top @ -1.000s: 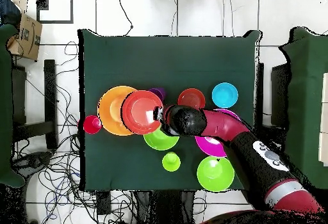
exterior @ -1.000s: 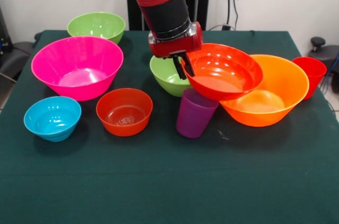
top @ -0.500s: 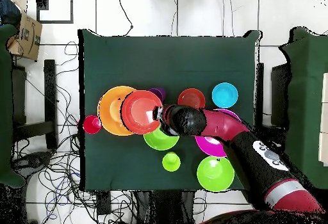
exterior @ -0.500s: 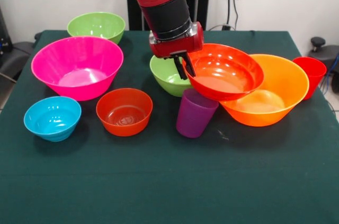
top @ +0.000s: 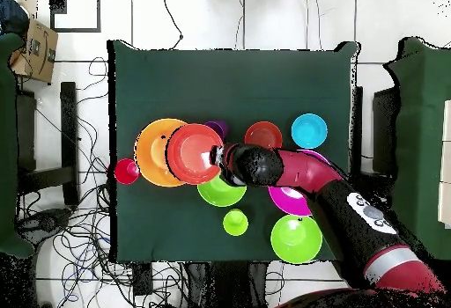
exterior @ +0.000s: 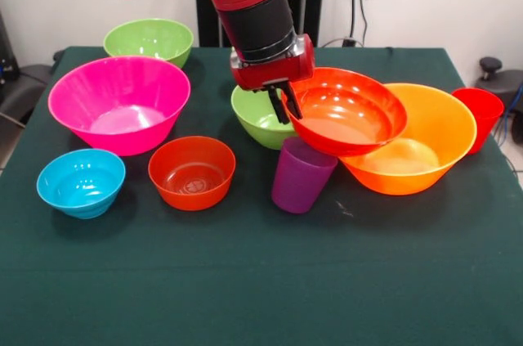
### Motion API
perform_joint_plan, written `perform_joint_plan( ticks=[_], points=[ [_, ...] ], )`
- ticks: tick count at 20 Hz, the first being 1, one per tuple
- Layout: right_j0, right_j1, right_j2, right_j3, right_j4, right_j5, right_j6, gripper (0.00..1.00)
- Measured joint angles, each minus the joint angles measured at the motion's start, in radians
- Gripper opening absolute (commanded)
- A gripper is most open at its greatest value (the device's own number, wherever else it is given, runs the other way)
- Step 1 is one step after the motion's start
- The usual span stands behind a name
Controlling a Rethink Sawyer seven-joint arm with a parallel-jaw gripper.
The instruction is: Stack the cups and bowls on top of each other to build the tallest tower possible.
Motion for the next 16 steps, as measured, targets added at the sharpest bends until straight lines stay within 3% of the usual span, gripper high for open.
perform_joint_plan(
  ticks=[16],
  points=[
    [0.0,0.007,0.018,-0.021,-0.034,0.001,0.0,0.0]
  ],
)
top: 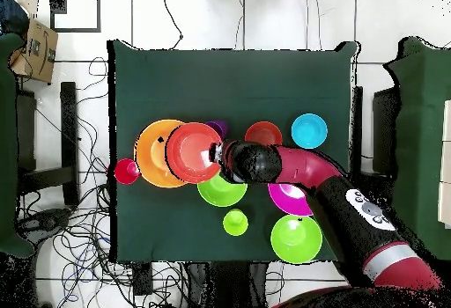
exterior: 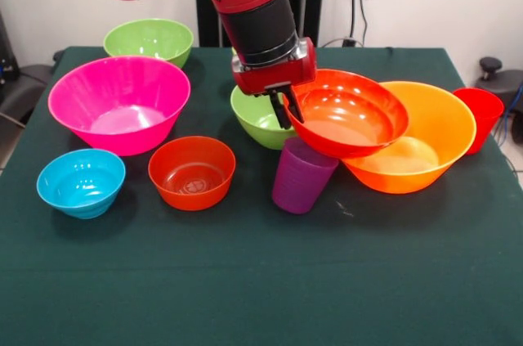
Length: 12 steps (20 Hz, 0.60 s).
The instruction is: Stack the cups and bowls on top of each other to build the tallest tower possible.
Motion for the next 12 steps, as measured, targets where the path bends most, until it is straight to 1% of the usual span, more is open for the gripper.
perform_joint_plan(
  ticks=[12],
  points=[
    [-0.003,0.0,0.019,-0.016,-0.036,0.015,0.0,0.0]
  ],
)
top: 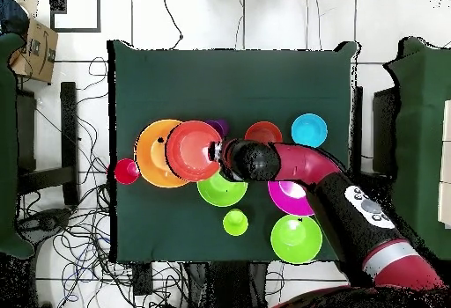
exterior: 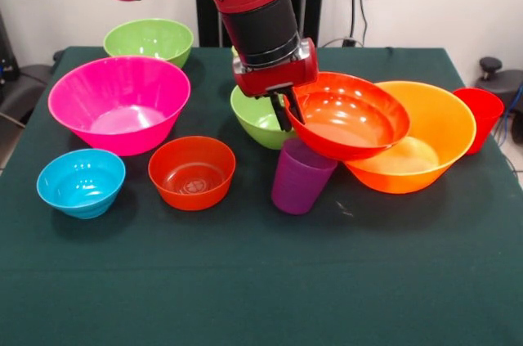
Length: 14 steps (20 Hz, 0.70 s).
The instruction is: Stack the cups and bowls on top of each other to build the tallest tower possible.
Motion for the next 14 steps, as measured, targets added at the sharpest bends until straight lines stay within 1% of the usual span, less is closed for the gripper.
perform_joint_plan(
  ticks=[6,14],
  points=[
    [-0.011,0.0,0.01,-0.02,-0.008,0.025,0.0,0.0],
    [-0.036,0.002,0.013,-0.064,-0.02,0.026,0.0,0.0]
  ],
)
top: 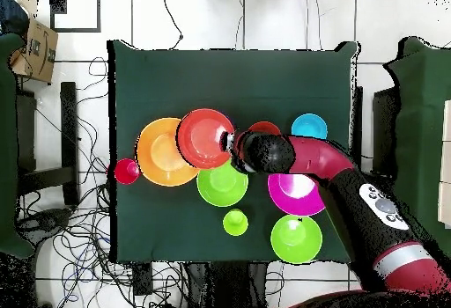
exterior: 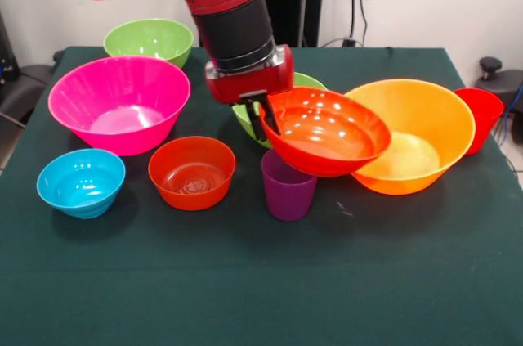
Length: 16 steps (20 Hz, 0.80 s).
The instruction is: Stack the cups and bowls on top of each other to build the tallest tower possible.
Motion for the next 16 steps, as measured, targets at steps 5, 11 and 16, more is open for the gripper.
perform_joint_plan(
  ticks=[5,11,16],
  points=[
    [-0.008,0.007,-0.001,-0.016,-0.006,0.0,0.0,1.0],
    [-0.008,0.024,-0.005,-0.022,-0.047,0.001,0.0,1.0],
    [-0.008,0.023,-0.006,-0.022,-0.056,0.025,0.0,1.0]
  ],
)
